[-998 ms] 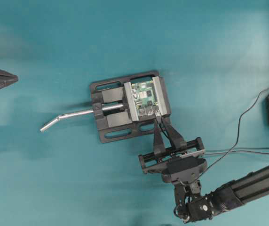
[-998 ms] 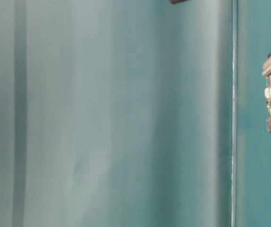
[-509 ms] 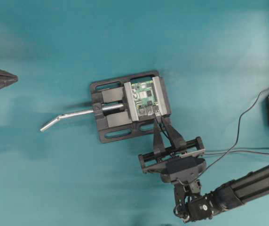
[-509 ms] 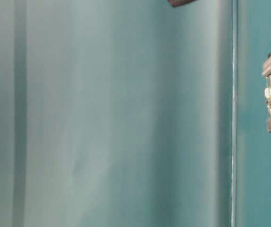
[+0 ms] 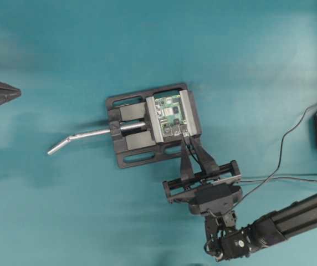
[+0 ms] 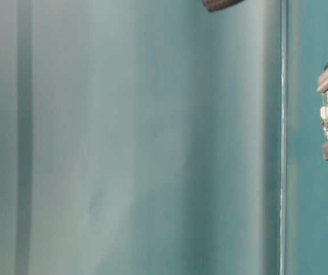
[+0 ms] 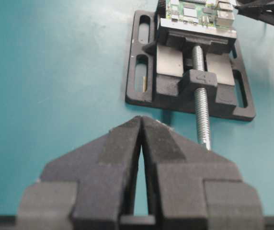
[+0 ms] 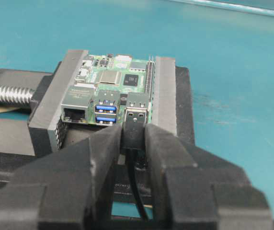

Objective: Insert the USB into the fixed PCB.
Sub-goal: 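Push the USB plug forward into the port with the right gripper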

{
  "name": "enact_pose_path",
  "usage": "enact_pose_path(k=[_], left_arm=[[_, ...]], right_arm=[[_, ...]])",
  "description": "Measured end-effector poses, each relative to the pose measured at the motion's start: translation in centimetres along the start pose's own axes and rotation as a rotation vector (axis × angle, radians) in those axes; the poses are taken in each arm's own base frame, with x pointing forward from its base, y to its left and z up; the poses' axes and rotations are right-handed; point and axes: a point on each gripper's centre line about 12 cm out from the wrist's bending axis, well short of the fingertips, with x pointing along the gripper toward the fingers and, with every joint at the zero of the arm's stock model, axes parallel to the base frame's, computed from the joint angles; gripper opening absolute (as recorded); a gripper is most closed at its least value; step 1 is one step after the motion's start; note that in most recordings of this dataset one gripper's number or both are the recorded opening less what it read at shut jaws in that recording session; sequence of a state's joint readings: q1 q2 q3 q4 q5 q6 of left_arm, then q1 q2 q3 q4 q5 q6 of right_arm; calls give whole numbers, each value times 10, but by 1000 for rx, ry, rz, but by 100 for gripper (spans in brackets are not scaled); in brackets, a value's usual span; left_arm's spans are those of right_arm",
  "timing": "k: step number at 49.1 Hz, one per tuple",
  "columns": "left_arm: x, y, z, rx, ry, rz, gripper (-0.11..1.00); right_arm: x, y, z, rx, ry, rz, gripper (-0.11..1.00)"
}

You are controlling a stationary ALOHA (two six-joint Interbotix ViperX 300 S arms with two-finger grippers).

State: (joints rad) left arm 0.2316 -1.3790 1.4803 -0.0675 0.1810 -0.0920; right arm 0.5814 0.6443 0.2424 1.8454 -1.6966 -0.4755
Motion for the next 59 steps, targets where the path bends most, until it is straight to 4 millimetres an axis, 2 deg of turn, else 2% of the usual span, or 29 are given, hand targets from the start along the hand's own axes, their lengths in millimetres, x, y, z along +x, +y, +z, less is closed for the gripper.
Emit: enact_pose_path(k=[8,59], left_arm=[[0,0,0,0,0,-1,4],[0,0,0,-3,2,-2,4]], right_arm=[[7,1,5,10,-2,-15,21],[8,-1,6,15,-15,2,21]])
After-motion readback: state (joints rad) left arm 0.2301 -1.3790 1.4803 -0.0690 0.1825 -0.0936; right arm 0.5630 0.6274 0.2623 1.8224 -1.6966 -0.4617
